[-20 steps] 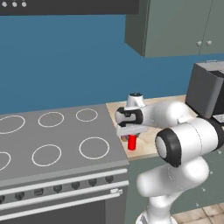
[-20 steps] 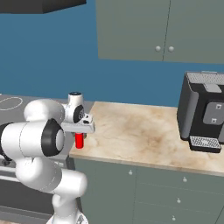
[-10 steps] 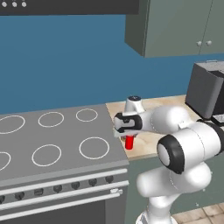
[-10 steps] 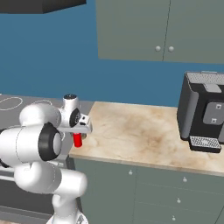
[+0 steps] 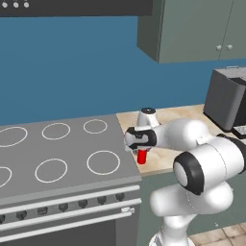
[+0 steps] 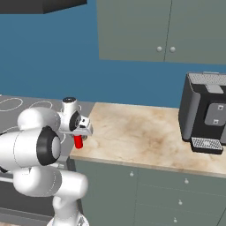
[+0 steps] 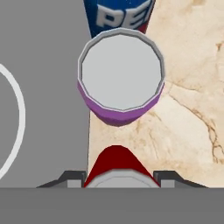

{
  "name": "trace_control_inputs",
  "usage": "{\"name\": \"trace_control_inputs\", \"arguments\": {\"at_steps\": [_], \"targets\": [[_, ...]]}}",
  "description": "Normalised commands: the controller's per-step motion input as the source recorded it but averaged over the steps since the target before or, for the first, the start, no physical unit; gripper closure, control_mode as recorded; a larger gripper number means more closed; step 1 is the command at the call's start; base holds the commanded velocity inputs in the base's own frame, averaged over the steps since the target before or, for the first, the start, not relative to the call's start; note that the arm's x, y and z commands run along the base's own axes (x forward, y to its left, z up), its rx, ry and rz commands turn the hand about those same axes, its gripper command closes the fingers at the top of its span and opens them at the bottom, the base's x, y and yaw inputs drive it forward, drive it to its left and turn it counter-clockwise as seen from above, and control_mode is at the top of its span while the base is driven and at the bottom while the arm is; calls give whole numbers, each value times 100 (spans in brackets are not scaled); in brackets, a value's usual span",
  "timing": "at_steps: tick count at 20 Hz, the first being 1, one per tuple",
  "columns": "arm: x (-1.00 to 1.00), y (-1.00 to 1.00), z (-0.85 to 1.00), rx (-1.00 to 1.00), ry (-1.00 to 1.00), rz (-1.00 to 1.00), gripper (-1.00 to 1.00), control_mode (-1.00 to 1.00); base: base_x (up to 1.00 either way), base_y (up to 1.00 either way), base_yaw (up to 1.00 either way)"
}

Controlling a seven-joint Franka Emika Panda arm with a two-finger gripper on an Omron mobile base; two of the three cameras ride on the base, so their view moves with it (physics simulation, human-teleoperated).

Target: Four empty soda cans are scattered around the kitchen. Gather all the cans and cluster them next to the stove for recycling.

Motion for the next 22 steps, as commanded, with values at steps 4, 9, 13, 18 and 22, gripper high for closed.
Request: {"name": "trace_control_inputs", "arguments": {"at_steps": [4, 9, 13, 18, 22], "targets": [[0, 0, 0, 0, -2, -4, -100, -100, 0, 0, 0], [0, 0, 5, 1, 0, -3, -100, -100, 0, 0, 0], [-4, 0, 49, 4, 0, -4, -100, -100, 0, 0, 0], [-26, -1, 58, 4, 0, -5, -100, -100, 0, 0, 0], [-45, -11, 70, 4, 0, -8, -100, -100, 0, 0, 0]]}}
